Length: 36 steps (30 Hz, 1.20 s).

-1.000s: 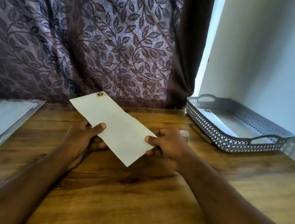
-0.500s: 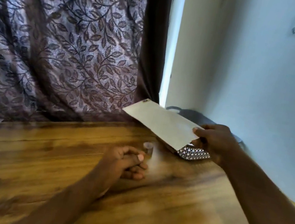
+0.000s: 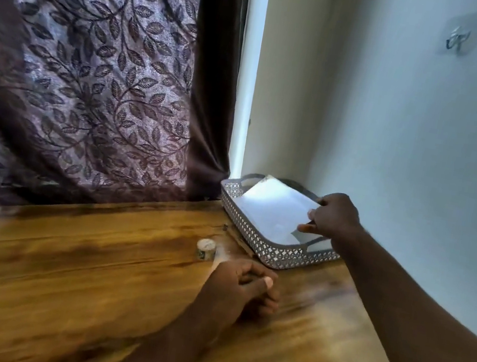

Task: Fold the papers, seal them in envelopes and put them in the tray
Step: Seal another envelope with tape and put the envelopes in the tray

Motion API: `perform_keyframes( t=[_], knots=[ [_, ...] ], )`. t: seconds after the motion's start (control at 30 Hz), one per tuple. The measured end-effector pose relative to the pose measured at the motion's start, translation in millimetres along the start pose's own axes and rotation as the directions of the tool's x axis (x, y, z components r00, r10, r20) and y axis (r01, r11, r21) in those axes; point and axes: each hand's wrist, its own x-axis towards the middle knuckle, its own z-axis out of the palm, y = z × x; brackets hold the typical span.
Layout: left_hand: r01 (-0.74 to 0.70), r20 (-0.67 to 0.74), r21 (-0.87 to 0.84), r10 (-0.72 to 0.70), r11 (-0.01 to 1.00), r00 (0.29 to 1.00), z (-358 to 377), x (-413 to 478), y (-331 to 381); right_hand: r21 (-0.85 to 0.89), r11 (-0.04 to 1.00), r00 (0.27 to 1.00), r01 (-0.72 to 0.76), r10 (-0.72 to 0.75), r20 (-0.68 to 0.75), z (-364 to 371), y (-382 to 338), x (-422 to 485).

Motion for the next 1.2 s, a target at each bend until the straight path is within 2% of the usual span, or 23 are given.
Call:
perform_keyframes(
  t=[0.17, 0.37, 0.47, 0.57, 0.67, 0.73, 0.87, 1.2],
  knots=[
    [0.017, 0.003, -0.048, -0.017, 0.999, 1.000, 2, 11, 2, -0.034, 0.998, 0.993, -0.050, 0.053, 0.107, 6, 2, 22],
    [-0.009, -0.002, -0.055, 0.009, 0.998, 1.000, 2, 7, 3, -0.400, 0.916, 0.985, 0.026, 0.044, 0.164, 21, -6, 29],
    [-0.010, 0.001, -0.064, 0.010, 0.998, 1.000, 3, 7, 4, -0.501, 0.865, 0.976, 0.037, 0.077, 0.206, 28, -9, 29],
    [-0.010, -0.008, -0.061, 0.010, 0.998, 1.000, 3, 7, 3, -0.715, 0.696, 0.983, 0.066, 0.078, 0.166, 39, -7, 29],
    [-0.011, -0.017, -0.034, 0.011, 0.999, 1.000, 2, 7, 1, -0.809, 0.582, 0.977, 0.078, 0.118, 0.179, 49, -2, 34],
    [-0.016, -0.018, -0.034, 0.016, 0.999, 1.000, 1, 8, 1, -0.835, 0.547, 0.966, 0.061, 0.180, 0.188, 53, 2, 40],
    [-0.018, -0.018, -0.019, 0.018, 1.000, 1.000, 1, 9, 2, -0.817, 0.574, 0.950, 0.054, 0.222, 0.218, 59, 8, 49],
    [-0.025, -0.022, 0.035, 0.025, 0.999, 0.999, 1, 7, 5, -0.785, 0.615, 0.967, 0.079, 0.145, 0.211, 61, 16, 51]
  ],
)
